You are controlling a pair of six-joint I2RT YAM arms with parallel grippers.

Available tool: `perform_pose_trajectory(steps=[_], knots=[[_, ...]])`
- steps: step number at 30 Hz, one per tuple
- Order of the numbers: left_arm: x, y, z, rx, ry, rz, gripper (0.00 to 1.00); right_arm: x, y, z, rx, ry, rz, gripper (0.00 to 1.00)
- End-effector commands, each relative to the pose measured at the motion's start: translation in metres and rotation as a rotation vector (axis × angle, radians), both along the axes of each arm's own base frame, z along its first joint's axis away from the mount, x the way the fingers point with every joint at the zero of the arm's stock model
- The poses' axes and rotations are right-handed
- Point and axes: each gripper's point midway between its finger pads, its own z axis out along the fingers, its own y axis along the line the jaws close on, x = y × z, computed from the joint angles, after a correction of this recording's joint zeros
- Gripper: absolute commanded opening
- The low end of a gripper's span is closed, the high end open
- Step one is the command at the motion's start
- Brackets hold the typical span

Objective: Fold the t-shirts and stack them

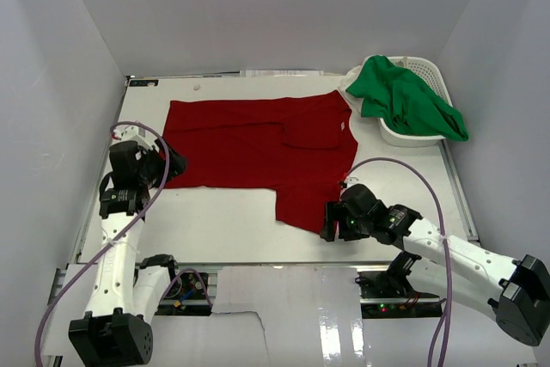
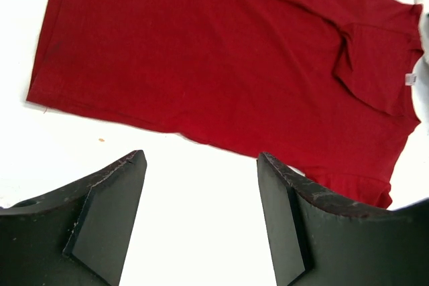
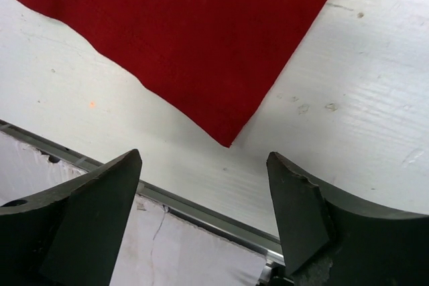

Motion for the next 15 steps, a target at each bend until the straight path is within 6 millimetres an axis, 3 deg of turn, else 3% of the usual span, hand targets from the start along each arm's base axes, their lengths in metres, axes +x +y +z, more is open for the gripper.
perform_pose_trajectory(steps=[1,7,15], knots=[[0.003,0.001,0.001,-0.006,0.009,0.004,0.78,0.004,0.009,-0.001,0.047,-0.009,-0.065,0.81],[0.009,0.004,0.005,0.005,0.009,0.017,0.79,0.002,0.012,-0.014,0.058,0.007,-0.075,0.72],[0.015,0.011,0.004,0.027,0.024,0.042,0.8,0.01,0.014,-0.027,0.035,-0.003,-0.089,0.68]])
